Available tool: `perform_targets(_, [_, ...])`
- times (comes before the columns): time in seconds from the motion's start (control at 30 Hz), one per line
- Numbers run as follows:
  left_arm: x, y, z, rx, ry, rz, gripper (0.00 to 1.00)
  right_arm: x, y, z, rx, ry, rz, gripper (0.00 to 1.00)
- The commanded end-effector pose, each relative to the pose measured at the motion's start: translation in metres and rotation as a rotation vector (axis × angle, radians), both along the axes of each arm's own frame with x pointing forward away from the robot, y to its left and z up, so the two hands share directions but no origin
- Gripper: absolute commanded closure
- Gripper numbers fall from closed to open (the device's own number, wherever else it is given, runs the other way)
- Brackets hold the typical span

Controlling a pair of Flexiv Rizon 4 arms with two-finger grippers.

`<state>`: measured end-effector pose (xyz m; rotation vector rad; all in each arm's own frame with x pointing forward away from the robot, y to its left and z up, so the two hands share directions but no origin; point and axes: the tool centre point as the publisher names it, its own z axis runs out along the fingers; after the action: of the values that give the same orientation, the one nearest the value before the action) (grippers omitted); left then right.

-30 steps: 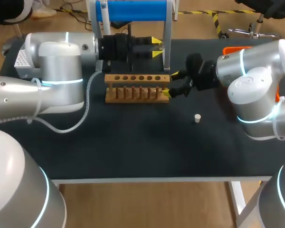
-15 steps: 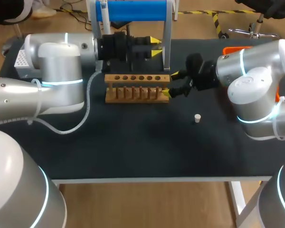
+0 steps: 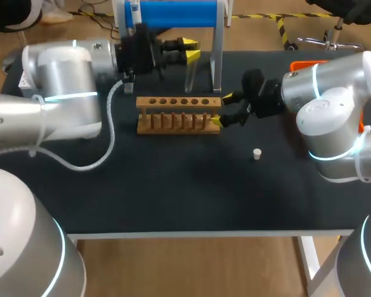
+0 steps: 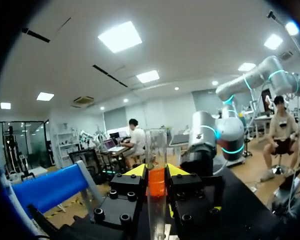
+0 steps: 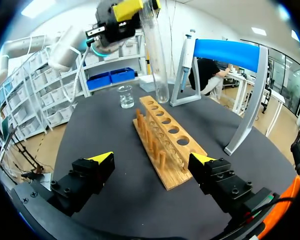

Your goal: Invert the test tube, pick up the pipette, mount the tip to pipette, aspirate from beaker and dispense into the tube, eject the tip, return the pipette, and cap with the stopper.

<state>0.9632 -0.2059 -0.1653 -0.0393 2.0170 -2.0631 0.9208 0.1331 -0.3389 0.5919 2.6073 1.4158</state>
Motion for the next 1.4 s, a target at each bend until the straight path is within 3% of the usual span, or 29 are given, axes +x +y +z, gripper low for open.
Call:
perform_targets(0.03, [-0.007,0.001,-0.006,-0.103,0.029,0.155,1.0,0.001,-0.001,0.001,-0.001,0.003,0.004,0.0])
perform_targets(0.57, [-0.007,0.001,-0.006,-0.103,0.029,0.155,1.0,0.001,-0.001,0.001,-0.001,0.003,0.004,0.0])
perform_targets(0.67, [-0.003,0.001,-0.012,-0.035,0.032,0.128,1.0,0.001,-0.001,0.001,-0.001,0.003,0.004,0.0])
perform_targets(0.87, [0.004,0.006,-0.017,-0.005,0.053,0.102,1.0,0.001,-0.001,0.001,-0.001,0.003,0.004,0.0])
perform_targets(1.13, [0.016,0.014,-0.019,-0.057,0.074,0.028,1.0,0.001,-0.001,0.001,-0.001,0.003,0.004,0.0])
perform_targets(1.4, [0.025,0.017,-0.026,-0.05,0.092,-0.038,1.0,0.001,-0.001,0.001,-0.001,0.003,0.004,0.0])
